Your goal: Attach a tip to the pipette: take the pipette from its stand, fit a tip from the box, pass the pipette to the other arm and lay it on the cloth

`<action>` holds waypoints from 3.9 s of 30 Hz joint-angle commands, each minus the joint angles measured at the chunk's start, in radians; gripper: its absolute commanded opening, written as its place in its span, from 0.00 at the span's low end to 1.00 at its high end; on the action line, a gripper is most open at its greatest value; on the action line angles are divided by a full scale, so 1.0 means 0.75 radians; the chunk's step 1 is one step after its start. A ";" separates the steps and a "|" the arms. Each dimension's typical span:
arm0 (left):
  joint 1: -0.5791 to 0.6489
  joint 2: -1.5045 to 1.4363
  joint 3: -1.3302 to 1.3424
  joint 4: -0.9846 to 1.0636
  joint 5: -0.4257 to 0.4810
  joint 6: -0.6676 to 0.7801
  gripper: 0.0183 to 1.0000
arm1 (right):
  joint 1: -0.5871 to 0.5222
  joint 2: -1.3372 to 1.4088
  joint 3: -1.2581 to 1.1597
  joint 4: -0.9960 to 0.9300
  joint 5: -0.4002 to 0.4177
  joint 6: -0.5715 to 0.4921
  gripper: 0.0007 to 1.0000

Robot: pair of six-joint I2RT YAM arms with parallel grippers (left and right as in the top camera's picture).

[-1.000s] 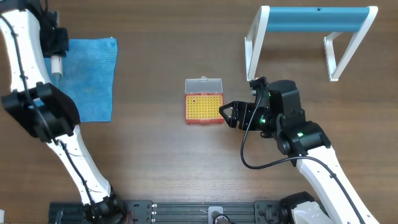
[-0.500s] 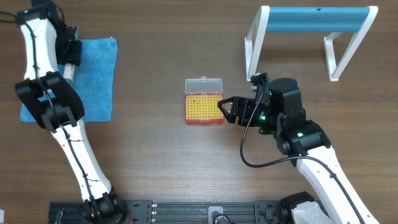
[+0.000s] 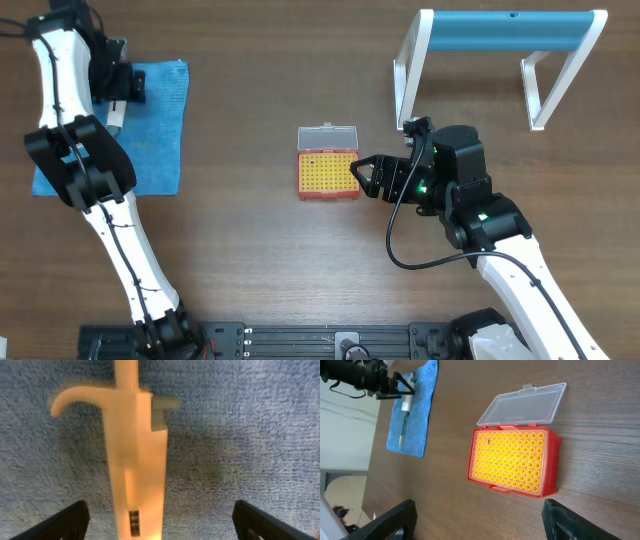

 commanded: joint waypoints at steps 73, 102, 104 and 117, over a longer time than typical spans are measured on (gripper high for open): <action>-0.342 -3.464 -3.264 1.743 0.168 -0.734 1.00 | -0.111 -1.036 -0.155 -0.512 0.759 -0.868 0.89; -0.342 -3.464 -3.264 1.743 0.168 -0.734 1.00 | -0.504 -1.469 -0.963 0.355 0.463 -0.938 0.89; -0.342 -3.464 -3.264 1.743 0.168 -0.734 1.00 | -0.504 -1.469 -0.963 0.355 0.463 -0.938 0.89; -0.342 -3.464 -3.264 1.743 0.168 -0.734 1.00 | -0.504 -1.469 -0.963 0.355 0.463 -0.938 0.89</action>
